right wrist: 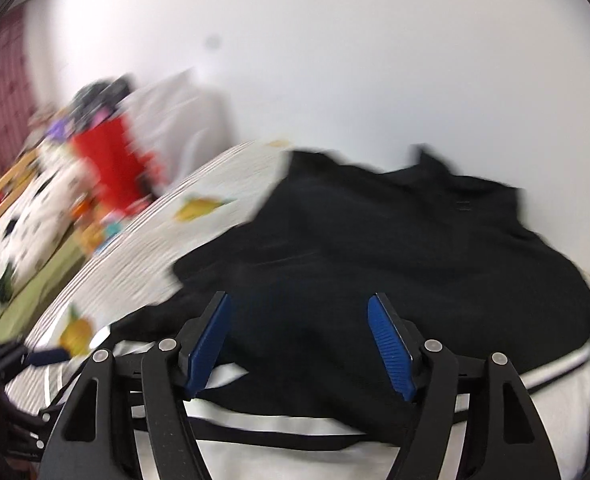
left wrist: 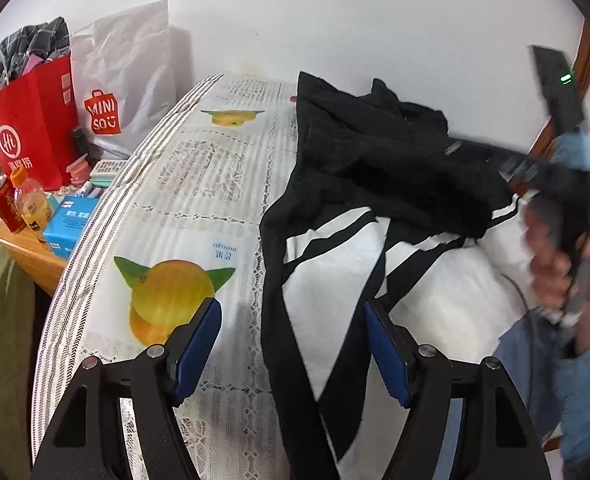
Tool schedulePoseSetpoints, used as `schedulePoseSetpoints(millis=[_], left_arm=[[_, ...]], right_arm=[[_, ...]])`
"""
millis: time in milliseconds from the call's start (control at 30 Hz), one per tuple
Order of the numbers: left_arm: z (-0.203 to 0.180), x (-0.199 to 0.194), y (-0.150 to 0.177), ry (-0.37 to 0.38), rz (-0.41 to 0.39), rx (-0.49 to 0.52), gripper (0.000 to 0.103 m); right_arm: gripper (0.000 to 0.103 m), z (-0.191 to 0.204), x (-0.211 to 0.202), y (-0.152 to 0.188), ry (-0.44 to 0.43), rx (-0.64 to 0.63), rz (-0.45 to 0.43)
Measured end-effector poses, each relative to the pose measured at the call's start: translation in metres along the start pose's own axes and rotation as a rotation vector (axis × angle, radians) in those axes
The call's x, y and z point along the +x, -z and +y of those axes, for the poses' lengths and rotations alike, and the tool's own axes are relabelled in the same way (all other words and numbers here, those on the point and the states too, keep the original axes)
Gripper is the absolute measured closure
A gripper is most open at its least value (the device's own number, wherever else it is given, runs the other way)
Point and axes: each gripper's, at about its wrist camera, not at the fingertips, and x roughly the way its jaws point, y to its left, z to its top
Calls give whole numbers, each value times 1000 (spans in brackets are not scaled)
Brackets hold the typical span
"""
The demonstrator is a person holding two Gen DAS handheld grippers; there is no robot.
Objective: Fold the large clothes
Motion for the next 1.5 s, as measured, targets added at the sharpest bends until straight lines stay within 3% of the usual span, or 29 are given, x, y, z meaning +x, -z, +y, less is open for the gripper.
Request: schedulePoseSetpoints(millis=[133, 300, 333, 400, 433, 467, 600, 733, 867, 1033, 1167, 1333, 1367, 1400, 1467, 1500], left_arm=[[4, -9, 1, 0, -21, -11, 33], [6, -4, -6, -37, -29, 3, 33], [6, 0, -8, -44, -28, 3, 33], [5, 6, -12, -52, -24, 3, 32], [4, 9, -15, -56, -23, 1, 32], [3, 11, -17, -63, -24, 0, 33], [-2, 11, -22, -69, -37, 6, 32], [-8, 12, -24, -68, -43, 1, 33], [-15, 14, -28, -55, -39, -16, 32], [-28, 10, -28, -38, -39, -15, 33], [-38, 8, -28, -48, -41, 5, 33], [-43, 10, -28, -64, -29, 12, 33], [-44, 10, -29, -66, -28, 15, 33], [-45, 11, -29, -69, -26, 20, 33], [-47, 12, -30, -75, -25, 26, 33], [-48, 12, -31, -73, -24, 27, 32]], right_arm=[[33, 34, 37, 4, -13, -99, 66], [37, 43, 82, 1, 26, -120, 132], [42, 44, 88, -2, 25, -116, 132], [81, 42, 93, -5, 13, -107, 134], [93, 41, 97, -7, -4, -109, 149], [99, 39, 98, -8, -23, -104, 157], [100, 7, 60, -14, -47, -16, 59], [100, -51, -1, -12, 11, 122, -102], [100, -114, -47, 4, 91, 264, -193], [98, -187, -84, 37, 241, 394, -231], [92, -235, -96, 68, 360, 475, -174], [77, -270, -101, 110, 354, 529, -39], [71, -274, -104, 117, 358, 535, -27], [55, -274, -108, 122, 373, 539, -19], [35, -275, -116, 132, 416, 521, -5], [35, -274, -122, 135, 436, 496, -15]])
